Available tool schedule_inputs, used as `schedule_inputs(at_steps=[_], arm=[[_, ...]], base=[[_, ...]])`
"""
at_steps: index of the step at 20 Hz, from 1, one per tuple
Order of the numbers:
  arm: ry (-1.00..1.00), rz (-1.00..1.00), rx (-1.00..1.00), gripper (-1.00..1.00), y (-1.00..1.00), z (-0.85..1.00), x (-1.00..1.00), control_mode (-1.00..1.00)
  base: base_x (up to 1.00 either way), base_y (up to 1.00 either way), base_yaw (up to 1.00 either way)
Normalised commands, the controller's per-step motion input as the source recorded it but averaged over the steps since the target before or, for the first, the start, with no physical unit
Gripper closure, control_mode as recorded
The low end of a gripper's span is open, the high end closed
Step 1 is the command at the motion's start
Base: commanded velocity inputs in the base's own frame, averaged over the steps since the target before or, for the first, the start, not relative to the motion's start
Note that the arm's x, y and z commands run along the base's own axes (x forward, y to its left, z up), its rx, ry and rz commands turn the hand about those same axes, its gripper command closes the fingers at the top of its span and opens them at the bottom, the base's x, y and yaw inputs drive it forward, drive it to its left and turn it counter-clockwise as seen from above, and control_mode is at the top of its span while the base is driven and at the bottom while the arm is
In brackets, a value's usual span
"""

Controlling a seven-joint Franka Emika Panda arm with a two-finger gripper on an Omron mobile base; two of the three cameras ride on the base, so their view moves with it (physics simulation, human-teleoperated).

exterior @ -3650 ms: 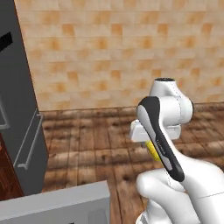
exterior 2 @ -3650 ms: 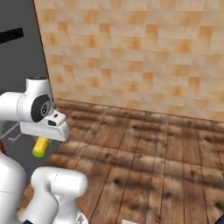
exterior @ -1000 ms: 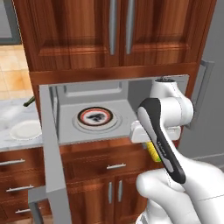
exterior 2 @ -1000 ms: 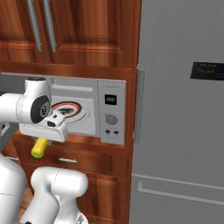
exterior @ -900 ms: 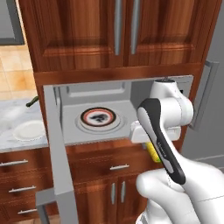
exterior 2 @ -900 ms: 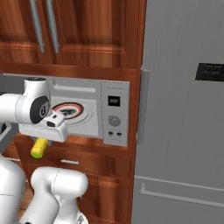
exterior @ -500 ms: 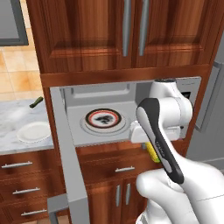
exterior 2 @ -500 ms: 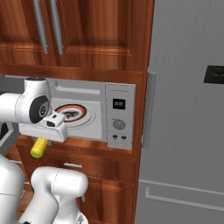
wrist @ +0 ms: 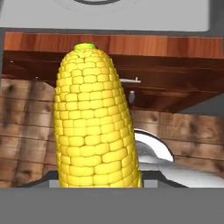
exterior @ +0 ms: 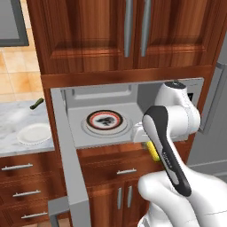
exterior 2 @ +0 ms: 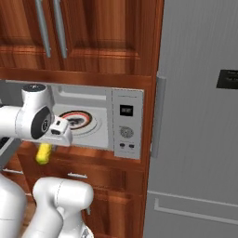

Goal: Pick the corn from the counter and place it in the microwave.

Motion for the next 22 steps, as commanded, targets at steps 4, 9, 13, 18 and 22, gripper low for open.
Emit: schedule_inputs(at_steps=[4, 9, 13, 18, 22], arm=[[-0.34, 0.17, 0.18, 1.00, 0.11, -0.09, 0.69, -1.00], [-0.27, 0.21, 0.16, 1.00, 0.19, 0.03, 0.59, -1.00], [-0.21, 0.31, 0.02, 1.00, 0.30, 0.04, 0.06, -1.00], [-0.29, 0.27, 0.00, 1.00, 0.18, 0.00, 0.06, -1.00], [-0.18, 0.23, 0.00, 1.00, 0.16, 0.06, 0.25, -1.00]], base=[[0.00, 0.00, 0.00], [0.00, 0.00, 0.00], [0.00, 0.00, 0.00], [0.00, 0.00, 0.00], [0.00, 0.00, 0.00]])
